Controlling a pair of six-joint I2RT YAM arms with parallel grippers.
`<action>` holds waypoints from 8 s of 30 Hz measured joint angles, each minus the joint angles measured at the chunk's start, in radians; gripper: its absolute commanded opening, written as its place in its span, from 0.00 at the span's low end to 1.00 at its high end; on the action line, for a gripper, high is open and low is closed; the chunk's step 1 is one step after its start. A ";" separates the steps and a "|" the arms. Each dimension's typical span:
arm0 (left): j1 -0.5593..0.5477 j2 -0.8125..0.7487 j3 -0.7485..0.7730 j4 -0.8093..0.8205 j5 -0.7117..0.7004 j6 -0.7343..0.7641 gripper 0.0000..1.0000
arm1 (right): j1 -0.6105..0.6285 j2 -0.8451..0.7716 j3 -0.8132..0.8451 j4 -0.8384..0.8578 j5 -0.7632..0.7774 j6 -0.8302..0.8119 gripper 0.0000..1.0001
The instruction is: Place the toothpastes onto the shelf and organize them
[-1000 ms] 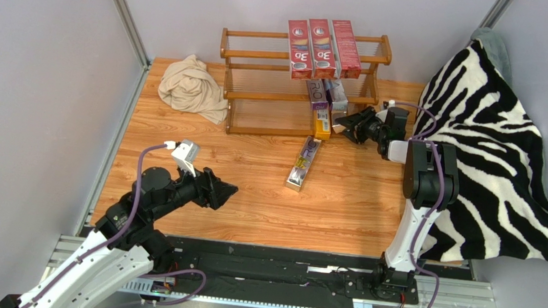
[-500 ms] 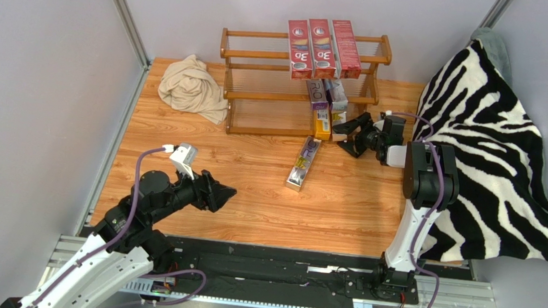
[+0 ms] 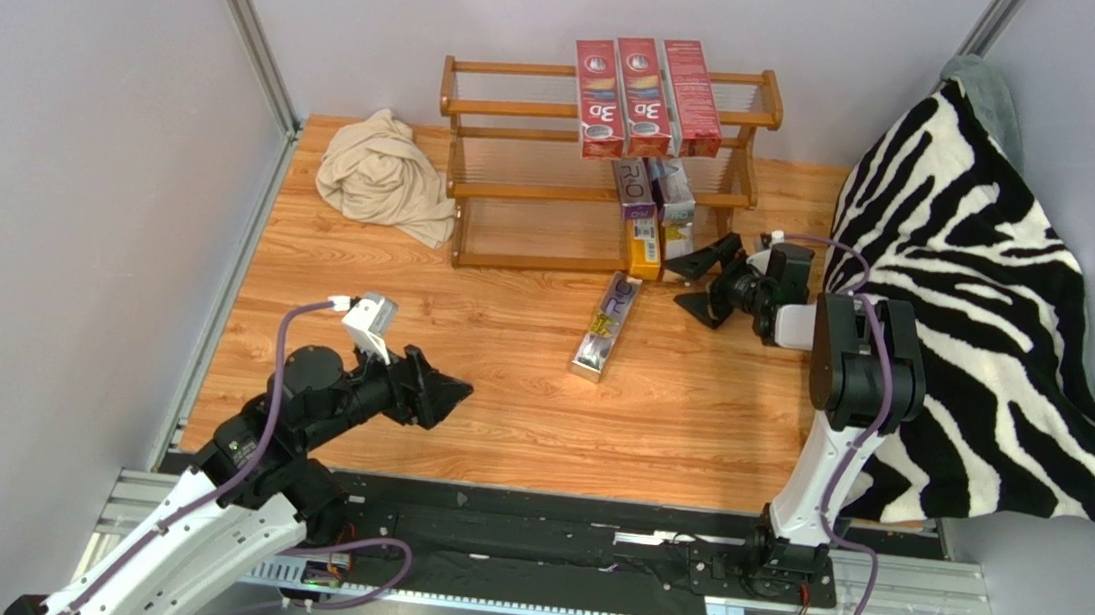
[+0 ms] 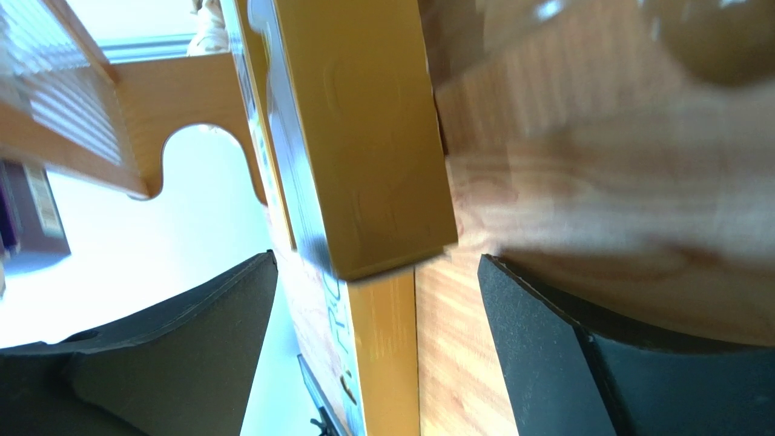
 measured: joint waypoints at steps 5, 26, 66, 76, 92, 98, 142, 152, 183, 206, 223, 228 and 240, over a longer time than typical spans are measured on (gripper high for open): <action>0.000 0.030 0.000 0.006 -0.007 0.004 0.82 | 0.000 -0.042 -0.074 0.040 -0.021 0.005 0.93; -0.138 1.018 0.418 0.261 -0.060 0.117 0.88 | 0.000 -0.618 -0.365 -0.207 0.032 -0.105 0.95; -0.267 1.534 0.633 0.339 -0.206 0.068 0.44 | 0.039 -0.967 -0.456 -0.595 0.096 -0.294 0.99; -0.431 1.309 0.559 0.232 -0.285 0.055 0.45 | 0.315 -0.874 -0.494 -0.391 0.127 -0.164 0.98; -0.510 1.144 0.529 0.181 -0.371 0.034 0.49 | 0.362 -0.850 -0.569 -0.057 0.057 -0.010 0.43; -0.517 1.144 0.529 0.183 -0.386 0.023 0.61 | 0.360 -0.853 -0.569 -0.056 0.055 0.001 0.36; -0.053 0.861 0.101 0.917 0.539 -0.162 0.83 | 0.380 -0.954 -0.511 0.076 -0.283 -0.090 0.27; -0.053 0.946 0.103 1.070 0.617 -0.265 0.74 | 0.433 -0.961 -0.470 0.037 -0.315 -0.146 0.27; -0.003 0.875 0.035 1.280 0.602 -0.360 0.66 | 0.492 -0.947 -0.434 -0.070 -0.383 -0.265 0.27; -0.008 0.866 0.061 1.240 0.566 -0.370 0.26 | 0.535 -1.038 -0.415 -0.213 -0.139 -0.281 0.92; 0.100 0.575 0.237 1.031 0.447 -0.338 0.27 | 0.600 -1.424 -0.512 -0.186 0.121 -0.172 1.00; 0.123 0.575 0.253 0.995 0.447 -0.335 0.28 | 0.679 -1.395 -0.541 -0.076 0.134 -0.105 0.98; 0.130 0.577 0.253 0.997 0.451 -0.345 0.28 | 0.834 -1.214 -0.534 0.060 0.224 -0.062 0.74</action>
